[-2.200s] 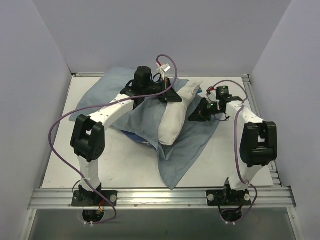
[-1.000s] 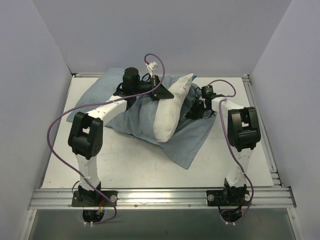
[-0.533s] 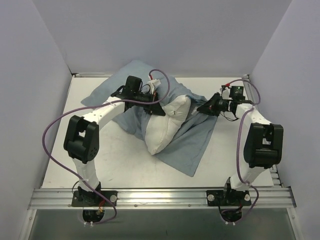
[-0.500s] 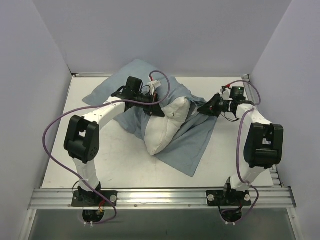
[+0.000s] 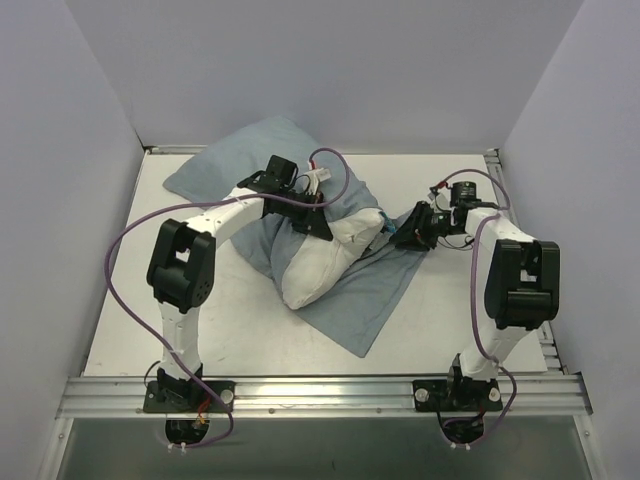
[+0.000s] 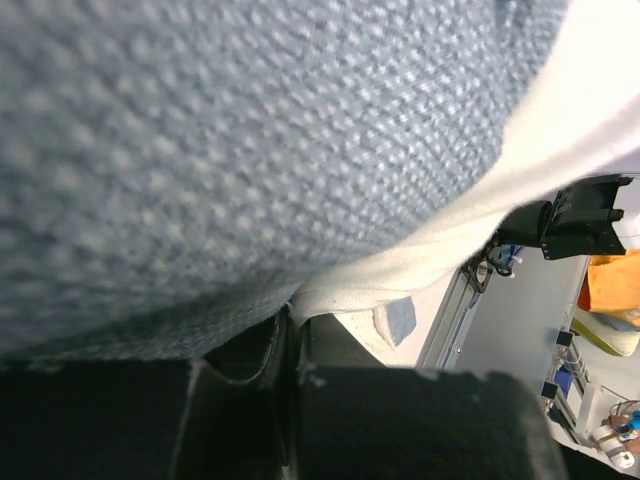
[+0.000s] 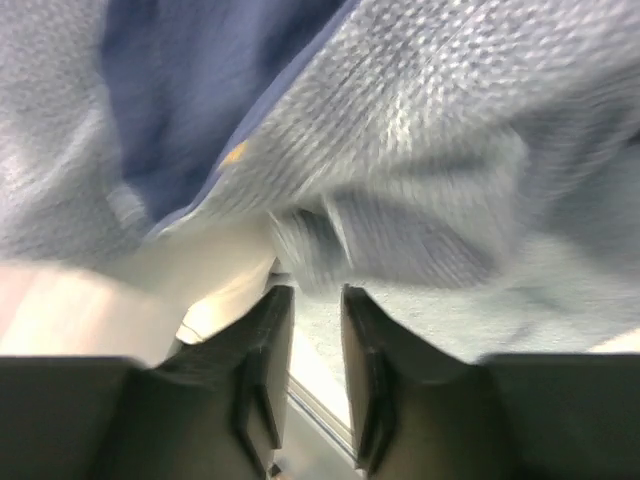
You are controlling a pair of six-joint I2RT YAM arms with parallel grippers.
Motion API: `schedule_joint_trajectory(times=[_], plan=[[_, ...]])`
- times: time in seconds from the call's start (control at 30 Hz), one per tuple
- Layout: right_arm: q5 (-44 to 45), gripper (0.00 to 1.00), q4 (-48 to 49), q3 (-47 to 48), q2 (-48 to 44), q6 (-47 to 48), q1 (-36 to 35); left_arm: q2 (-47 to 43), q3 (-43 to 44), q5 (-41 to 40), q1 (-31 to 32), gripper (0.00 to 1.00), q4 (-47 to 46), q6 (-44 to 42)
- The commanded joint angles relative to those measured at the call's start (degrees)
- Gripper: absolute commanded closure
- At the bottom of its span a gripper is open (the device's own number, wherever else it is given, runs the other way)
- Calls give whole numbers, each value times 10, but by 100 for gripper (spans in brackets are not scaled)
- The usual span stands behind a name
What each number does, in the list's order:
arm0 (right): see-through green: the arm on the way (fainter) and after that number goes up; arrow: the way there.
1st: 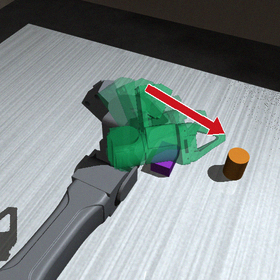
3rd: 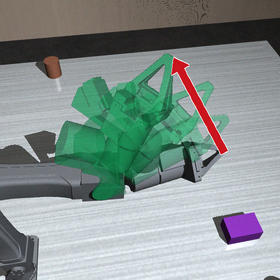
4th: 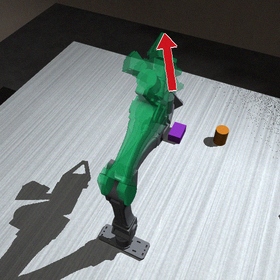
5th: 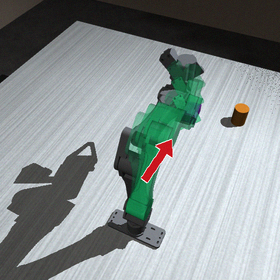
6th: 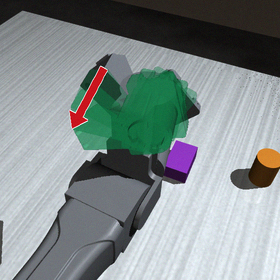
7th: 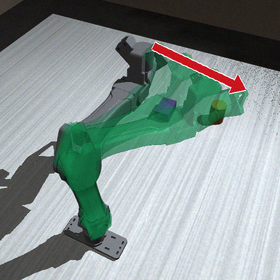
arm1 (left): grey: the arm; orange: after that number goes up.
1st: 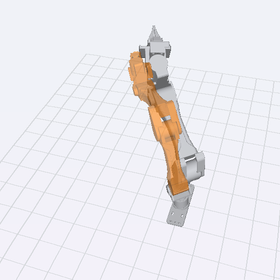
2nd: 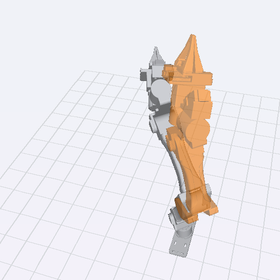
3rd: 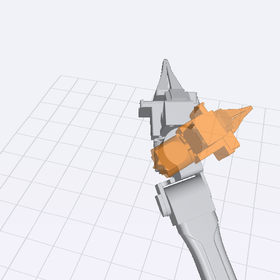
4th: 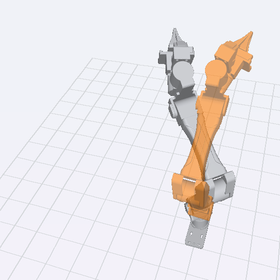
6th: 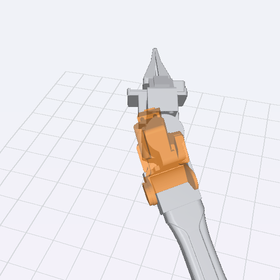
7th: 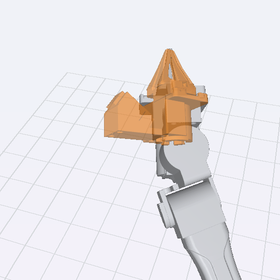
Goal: Put the pillow into the pillowcase
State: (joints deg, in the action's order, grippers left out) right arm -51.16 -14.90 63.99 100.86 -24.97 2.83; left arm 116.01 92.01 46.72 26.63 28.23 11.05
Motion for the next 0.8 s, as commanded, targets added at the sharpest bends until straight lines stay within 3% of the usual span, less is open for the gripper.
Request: schedule_joint_trajectory(times=[0.0, 0.03, 0.17, 0.57, 0.63, 0.67, 0.7, 0.77], plan=[[40, 67, -1, -2, 8, 7, -10, 39, 5, -87, -9, 100, 20, -5], [47, 58, 20, 0, 14, 1, -12, 39, 4, -83, -8, 100, 21, -4], [107, 41, 32, 27, 43, -32, -47, 38, 1, -73, -8, 100, 19, -4], [135, 45, 51, 85, 129, -94, -127, 51, 22, -64, -12, 100, 15, 6], [162, 53, 33, 99, 135, -86, -127, 52, 22, -72, -13, 100, 14, 10], [168, 63, 14, 107, 137, -65, -123, 54, 22, -73, -15, 100, 14, 19], [166, 84, -8, 115, 134, -52, -118, 55, 24, -76, -20, 100, 15, 24], [133, 99, -71, 115, 120, -29, -90, 52, 30, -101, -29, 100, 15, 36]])
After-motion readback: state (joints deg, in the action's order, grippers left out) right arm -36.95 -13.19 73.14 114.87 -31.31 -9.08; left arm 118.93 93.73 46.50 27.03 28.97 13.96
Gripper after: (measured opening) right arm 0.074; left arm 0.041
